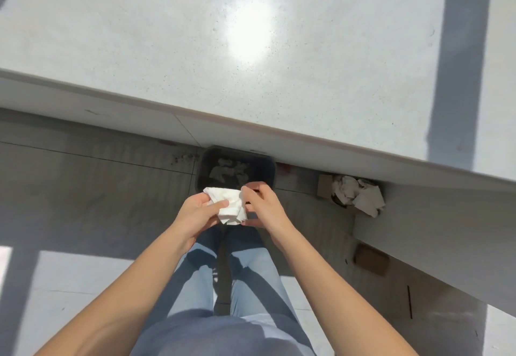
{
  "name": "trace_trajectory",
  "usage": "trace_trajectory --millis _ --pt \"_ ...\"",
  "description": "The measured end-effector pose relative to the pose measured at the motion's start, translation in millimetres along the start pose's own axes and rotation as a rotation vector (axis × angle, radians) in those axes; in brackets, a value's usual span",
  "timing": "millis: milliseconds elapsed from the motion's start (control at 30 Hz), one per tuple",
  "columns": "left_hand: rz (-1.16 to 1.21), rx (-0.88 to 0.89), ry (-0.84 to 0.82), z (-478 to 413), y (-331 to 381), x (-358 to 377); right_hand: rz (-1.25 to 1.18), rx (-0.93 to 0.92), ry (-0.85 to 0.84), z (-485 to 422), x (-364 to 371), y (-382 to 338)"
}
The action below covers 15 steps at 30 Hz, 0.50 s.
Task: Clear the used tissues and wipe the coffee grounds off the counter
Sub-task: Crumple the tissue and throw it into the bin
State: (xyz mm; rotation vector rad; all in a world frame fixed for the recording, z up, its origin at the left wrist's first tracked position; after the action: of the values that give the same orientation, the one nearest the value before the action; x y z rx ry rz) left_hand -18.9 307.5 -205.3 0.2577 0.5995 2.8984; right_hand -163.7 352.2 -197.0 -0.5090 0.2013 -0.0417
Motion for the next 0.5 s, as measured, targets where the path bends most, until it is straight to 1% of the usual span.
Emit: trace_trajectory --millis 33,100,167,233,300,400,433,500 --pt "-0.009 0.031 0.018 0 0 1 0.074 -0.018 -0.04 0 0 4" --pt "-0.096 0.099 0.05 -1 2 0 0.187 -0.047 -0.061 0 1 8" --pt "-0.172 0.163 0.062 0 3 -1 0.268 -0.087 -0.023 2 3 8" --pt "-0.261 0.238 0.081 2 3 -2 0.335 -0.142 0.056 2 5 5" --pt "-0.34 0.314 0.124 5 1 -1 0.329 -0.188 0.152 3 10 2" --pt "-0.312 0.385 0.2 9 -3 0 0.267 -0.226 0.267 7 19 2" --pt "-0.275 0.378 0.191 10 -4 2 0.24 -0.24 0.296 8 21 3" --pt "-0.205 0.314 0.116 11 -6 6 0.179 -0.272 0.333 12 23 6"
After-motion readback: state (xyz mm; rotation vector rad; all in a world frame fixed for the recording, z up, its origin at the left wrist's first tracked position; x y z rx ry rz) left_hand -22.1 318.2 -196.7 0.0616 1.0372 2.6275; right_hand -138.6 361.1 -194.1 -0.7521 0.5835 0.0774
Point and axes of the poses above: each hand's wrist, its own z-axis away from the middle knuckle, its own x-axis out of the palm, y = z × x, the point moved 2 cm from there along -z, towards the middle knuckle, and after that the axes turned 8 degrees about z, right-handed, at the moved point
